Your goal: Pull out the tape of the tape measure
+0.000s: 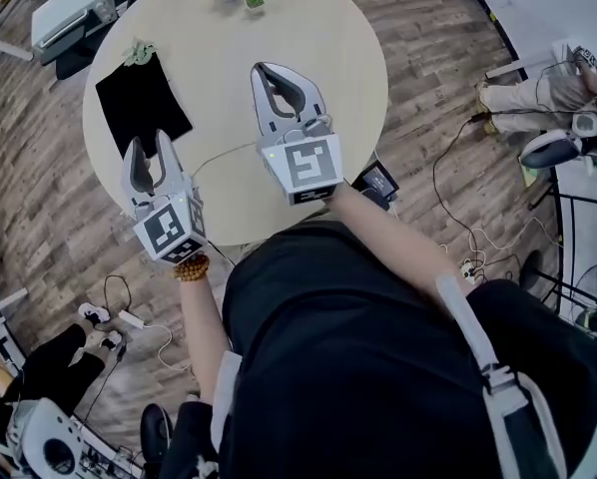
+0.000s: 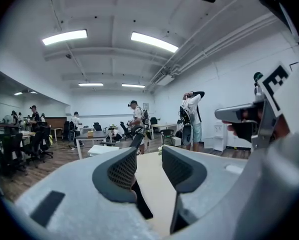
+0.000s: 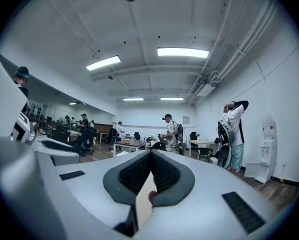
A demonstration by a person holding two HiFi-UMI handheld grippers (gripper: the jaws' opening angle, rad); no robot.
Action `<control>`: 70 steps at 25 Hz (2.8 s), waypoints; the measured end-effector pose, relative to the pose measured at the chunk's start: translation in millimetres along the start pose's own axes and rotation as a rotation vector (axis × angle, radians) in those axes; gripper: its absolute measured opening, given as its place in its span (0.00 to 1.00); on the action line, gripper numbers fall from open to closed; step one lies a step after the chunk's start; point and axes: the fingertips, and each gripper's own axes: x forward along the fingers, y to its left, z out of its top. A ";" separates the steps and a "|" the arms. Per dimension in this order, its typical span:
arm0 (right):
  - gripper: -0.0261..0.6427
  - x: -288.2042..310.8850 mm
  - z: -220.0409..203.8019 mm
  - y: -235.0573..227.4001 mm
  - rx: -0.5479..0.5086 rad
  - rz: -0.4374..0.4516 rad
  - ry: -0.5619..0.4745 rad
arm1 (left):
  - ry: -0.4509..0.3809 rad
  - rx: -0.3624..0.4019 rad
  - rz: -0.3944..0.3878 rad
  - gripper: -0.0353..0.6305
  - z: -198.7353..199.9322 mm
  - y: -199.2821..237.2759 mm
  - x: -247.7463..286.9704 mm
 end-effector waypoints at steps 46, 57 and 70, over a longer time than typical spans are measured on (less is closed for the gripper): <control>0.04 -32.0 -81.0 74.6 -0.028 0.168 0.128 | -0.084 0.030 0.008 0.10 -22.8 -50.2 -25.2; 0.04 -31.7 -93.5 82.4 -0.008 0.187 0.169 | -0.037 -0.005 -0.024 0.07 -43.3 -52.5 -28.9; 0.04 -34.1 -119.0 83.0 0.001 0.206 0.207 | 0.017 -0.051 -0.016 0.07 -64.1 -45.9 -27.7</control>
